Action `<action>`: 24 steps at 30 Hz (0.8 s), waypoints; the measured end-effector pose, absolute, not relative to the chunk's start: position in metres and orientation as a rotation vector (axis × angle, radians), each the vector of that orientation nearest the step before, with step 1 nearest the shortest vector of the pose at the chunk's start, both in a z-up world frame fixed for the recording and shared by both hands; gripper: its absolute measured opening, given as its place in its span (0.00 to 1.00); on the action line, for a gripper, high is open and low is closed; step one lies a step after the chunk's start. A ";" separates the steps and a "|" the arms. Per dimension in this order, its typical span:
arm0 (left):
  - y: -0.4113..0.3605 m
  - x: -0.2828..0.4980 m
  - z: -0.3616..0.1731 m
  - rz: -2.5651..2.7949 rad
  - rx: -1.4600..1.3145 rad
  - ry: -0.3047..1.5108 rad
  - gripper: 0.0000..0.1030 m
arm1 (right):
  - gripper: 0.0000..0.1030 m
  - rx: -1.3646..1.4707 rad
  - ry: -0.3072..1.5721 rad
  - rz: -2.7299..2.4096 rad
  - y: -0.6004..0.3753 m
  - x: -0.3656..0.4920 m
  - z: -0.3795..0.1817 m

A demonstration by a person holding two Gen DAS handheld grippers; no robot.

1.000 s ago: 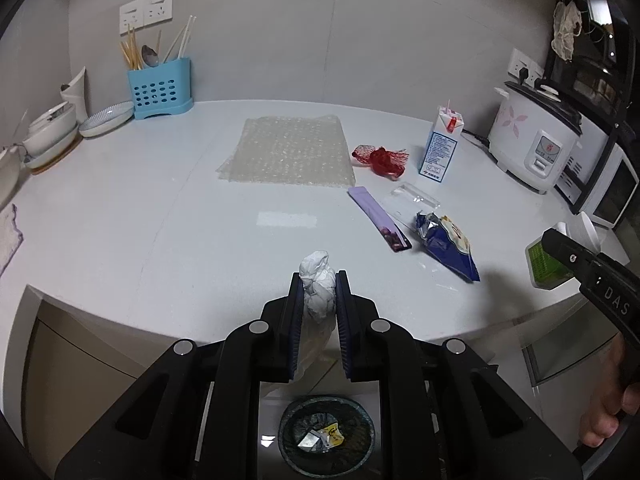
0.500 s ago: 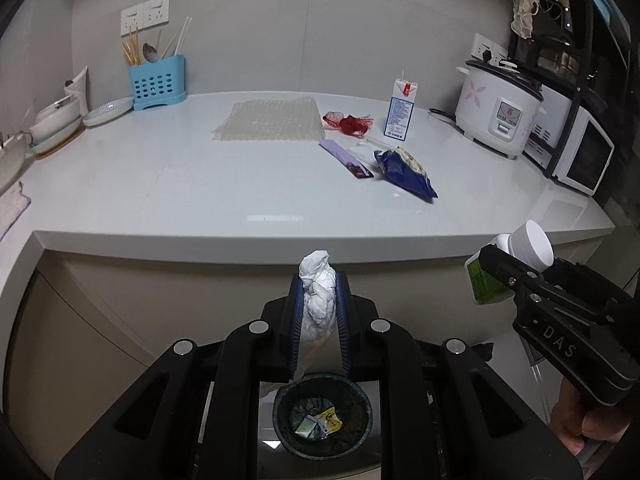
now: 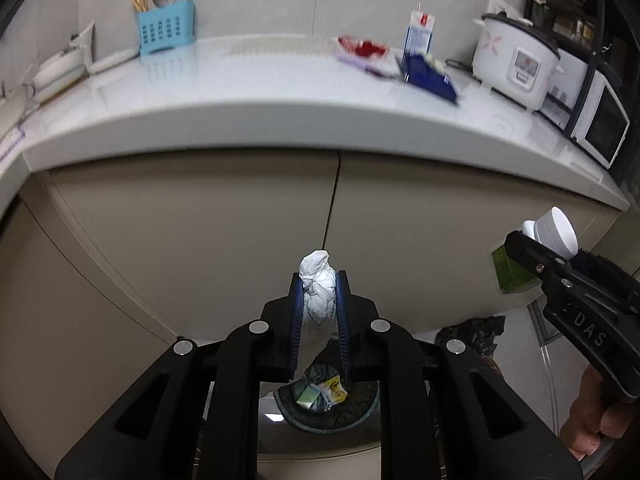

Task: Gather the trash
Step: 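Carry the tissue and pill bottle down over the wastebasket with both tools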

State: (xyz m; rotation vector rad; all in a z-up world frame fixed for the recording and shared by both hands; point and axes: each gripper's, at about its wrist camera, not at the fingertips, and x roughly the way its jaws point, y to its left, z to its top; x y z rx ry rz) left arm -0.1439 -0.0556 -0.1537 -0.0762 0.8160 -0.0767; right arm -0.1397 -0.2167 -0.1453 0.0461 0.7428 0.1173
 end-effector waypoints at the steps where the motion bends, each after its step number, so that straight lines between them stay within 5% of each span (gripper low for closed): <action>1: -0.056 -0.142 -0.163 -0.073 -0.079 0.826 0.15 | 0.41 0.047 0.753 0.119 -0.216 -0.139 -0.153; 24: -0.033 -0.099 -0.367 -0.017 -0.161 1.114 0.15 | 0.41 -0.031 1.087 0.101 -0.186 -0.093 -0.380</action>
